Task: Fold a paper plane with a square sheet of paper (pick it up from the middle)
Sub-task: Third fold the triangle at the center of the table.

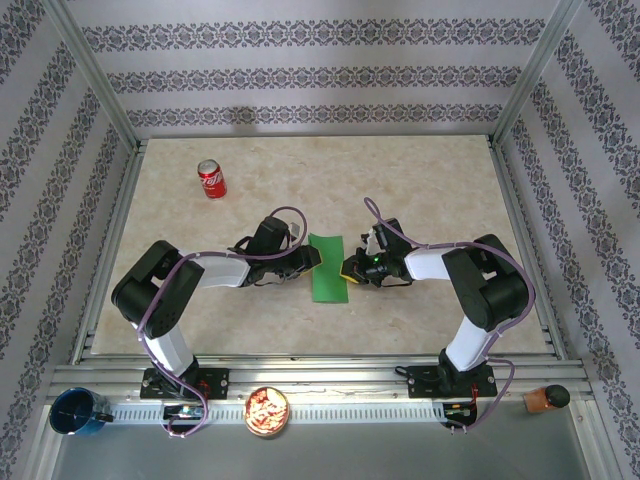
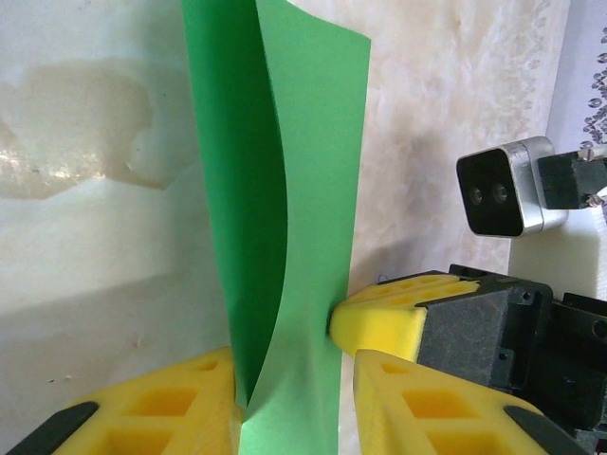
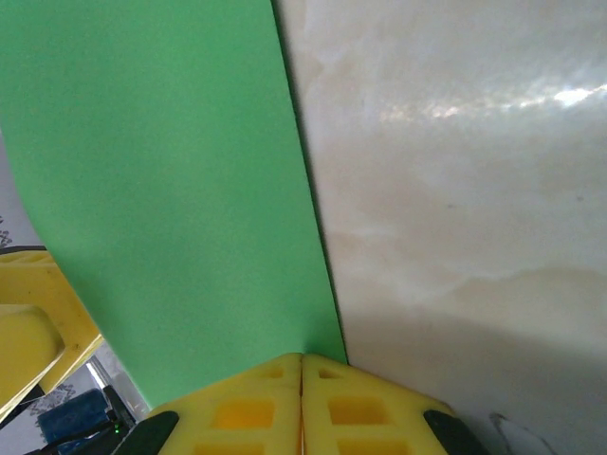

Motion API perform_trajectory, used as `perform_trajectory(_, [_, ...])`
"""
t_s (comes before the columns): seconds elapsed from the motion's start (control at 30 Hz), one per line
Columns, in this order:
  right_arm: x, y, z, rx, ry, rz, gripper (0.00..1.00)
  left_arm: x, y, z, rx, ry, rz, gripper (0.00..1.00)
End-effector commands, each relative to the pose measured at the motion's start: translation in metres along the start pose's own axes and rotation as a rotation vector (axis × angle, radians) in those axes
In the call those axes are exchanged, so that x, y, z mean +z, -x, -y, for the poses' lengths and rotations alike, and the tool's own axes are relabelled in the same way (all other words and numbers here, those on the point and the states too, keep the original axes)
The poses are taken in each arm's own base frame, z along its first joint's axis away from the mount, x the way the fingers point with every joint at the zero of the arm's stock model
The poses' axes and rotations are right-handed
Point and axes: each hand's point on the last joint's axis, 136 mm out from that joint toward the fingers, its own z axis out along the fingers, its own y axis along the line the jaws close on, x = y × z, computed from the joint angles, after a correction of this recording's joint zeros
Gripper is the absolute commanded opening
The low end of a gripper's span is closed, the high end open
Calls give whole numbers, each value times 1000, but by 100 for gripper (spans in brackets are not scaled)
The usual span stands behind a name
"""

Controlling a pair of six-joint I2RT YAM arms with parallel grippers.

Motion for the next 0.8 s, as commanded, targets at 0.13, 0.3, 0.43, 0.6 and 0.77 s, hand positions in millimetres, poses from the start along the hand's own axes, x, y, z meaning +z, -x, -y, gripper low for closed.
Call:
perform_trajectory(0.13, [0,-21,38,80,-131,-46,11,-2,8,11,-4,-71,19,35])
perform_trajectory(0.3, [0,-21,38,79,-132,-46,11,-3,9,13,0,-95,25,39])
perform_trajectory(0.43, [-1,-21,37,78,-129,-45,11,-3,11,14,-16,-118,36,40])
perform_trajectory(0.6, [-3,-20,35,73,-131,-36,11,-7,13,16,-17,-129,57,41])
perform_trajectory(0.77, [-3,-20,35,73,-128,-40,11,-6,12,17,-15,-137,50,39])
